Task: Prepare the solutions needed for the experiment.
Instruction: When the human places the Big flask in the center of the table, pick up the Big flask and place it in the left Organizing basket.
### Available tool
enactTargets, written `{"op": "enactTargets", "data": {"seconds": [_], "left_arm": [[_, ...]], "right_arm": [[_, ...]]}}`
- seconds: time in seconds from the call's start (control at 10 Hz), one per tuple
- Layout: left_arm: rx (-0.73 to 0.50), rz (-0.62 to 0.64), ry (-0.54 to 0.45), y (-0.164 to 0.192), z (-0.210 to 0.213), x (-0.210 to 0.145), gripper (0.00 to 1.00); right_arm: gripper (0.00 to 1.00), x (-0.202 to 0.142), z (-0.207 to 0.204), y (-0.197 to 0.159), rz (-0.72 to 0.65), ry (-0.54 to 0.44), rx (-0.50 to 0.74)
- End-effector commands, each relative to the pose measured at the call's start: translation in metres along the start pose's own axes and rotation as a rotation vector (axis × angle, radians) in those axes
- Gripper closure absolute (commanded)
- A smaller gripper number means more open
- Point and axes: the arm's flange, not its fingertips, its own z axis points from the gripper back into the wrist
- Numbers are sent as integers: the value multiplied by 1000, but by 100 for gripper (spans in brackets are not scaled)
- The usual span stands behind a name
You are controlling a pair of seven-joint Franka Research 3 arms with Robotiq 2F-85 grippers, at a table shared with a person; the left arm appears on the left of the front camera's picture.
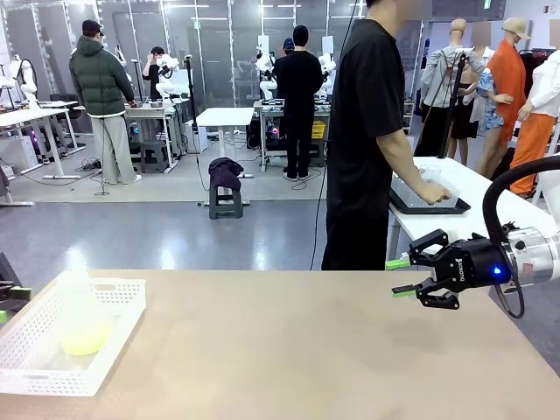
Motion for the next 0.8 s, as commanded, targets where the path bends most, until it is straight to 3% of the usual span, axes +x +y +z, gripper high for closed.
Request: {"op": "enactTargets", "data": {"seconds": [0.0,0.1,0.4,0.5,0.6,0.7], "left_arm": [[-105,300,-52,-16,0,29,0],[-112,373,-31,-21,0,40,0],[-93,837,12,-26,-4,51,0],[-141,893,10,-26,-6,53,0],[-178,1001,60,-28,-11,54,0],[-218,1031,101,-29,-16,55,0]], "right_arm": [[49,0,1,2,5,10,-7],[49,0,1,2,5,10,-7],[49,0,1,2,5,10,-7],[49,0,1,2,5,10,-7],[49,0,1,2,5,10,-7],[49,0,1,2,5,10,-7]]}}
